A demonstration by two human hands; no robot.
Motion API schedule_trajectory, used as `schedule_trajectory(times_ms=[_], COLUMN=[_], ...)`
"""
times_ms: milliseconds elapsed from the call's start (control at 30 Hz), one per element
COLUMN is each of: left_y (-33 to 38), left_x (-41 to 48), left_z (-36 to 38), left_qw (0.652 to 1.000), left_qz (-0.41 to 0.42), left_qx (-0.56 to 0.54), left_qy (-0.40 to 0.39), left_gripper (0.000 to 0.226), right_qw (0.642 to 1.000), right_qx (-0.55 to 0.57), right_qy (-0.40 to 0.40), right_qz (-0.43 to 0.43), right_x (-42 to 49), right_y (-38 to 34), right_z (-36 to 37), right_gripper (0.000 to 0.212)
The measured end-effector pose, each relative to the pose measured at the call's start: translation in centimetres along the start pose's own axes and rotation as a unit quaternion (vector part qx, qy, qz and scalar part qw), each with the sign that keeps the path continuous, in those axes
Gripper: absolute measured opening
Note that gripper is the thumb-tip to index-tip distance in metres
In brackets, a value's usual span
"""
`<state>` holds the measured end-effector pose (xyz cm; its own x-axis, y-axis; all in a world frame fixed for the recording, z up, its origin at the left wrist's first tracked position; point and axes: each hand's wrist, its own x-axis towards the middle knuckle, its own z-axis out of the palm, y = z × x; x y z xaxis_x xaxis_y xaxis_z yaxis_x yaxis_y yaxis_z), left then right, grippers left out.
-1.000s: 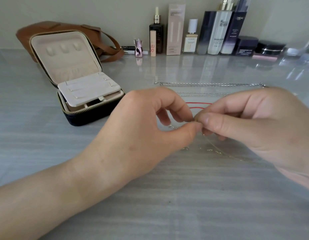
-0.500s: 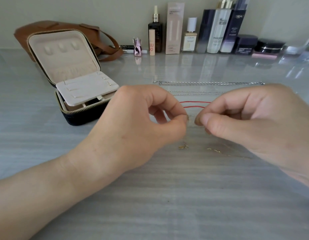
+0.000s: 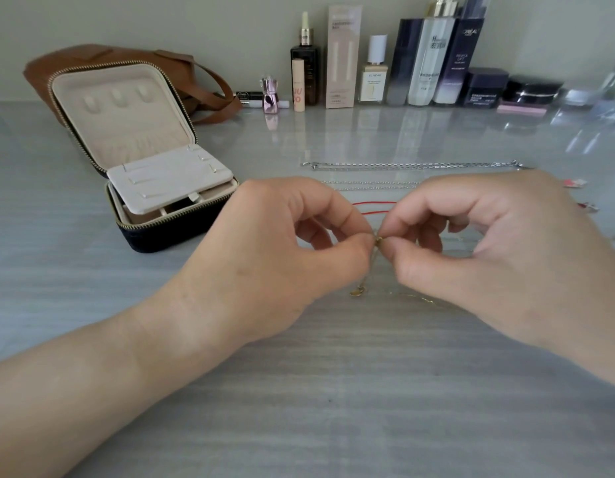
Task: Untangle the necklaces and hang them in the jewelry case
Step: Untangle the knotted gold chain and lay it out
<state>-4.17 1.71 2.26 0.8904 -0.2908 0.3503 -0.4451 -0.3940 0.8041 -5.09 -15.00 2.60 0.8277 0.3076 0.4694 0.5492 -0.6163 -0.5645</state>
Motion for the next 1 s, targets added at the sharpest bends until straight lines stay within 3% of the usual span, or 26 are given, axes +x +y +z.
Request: schedule_trajectory(times_ms=[333, 1000], left_y=[0.3, -0.2], left_x=[-0.2, -0.1], left_z=[-0.7, -0.4], left_qw=[0.976, 0.982], left_qz=[0.102, 0.103], left_qx=[0.19, 0.158], left_qy=[0.039, 0.026], left_gripper=[0.009, 0.011], right_qw=[1.0, 0.999], right_qx=[0.016, 0.021], right_qy=[-0.003, -0.025], right_qz=[0.018, 0.035], right_x=[0.1, 0.4], right_y=[0.1, 0.1], right_z=[-0.2, -0.1], right_gripper=[0.007, 0.007])
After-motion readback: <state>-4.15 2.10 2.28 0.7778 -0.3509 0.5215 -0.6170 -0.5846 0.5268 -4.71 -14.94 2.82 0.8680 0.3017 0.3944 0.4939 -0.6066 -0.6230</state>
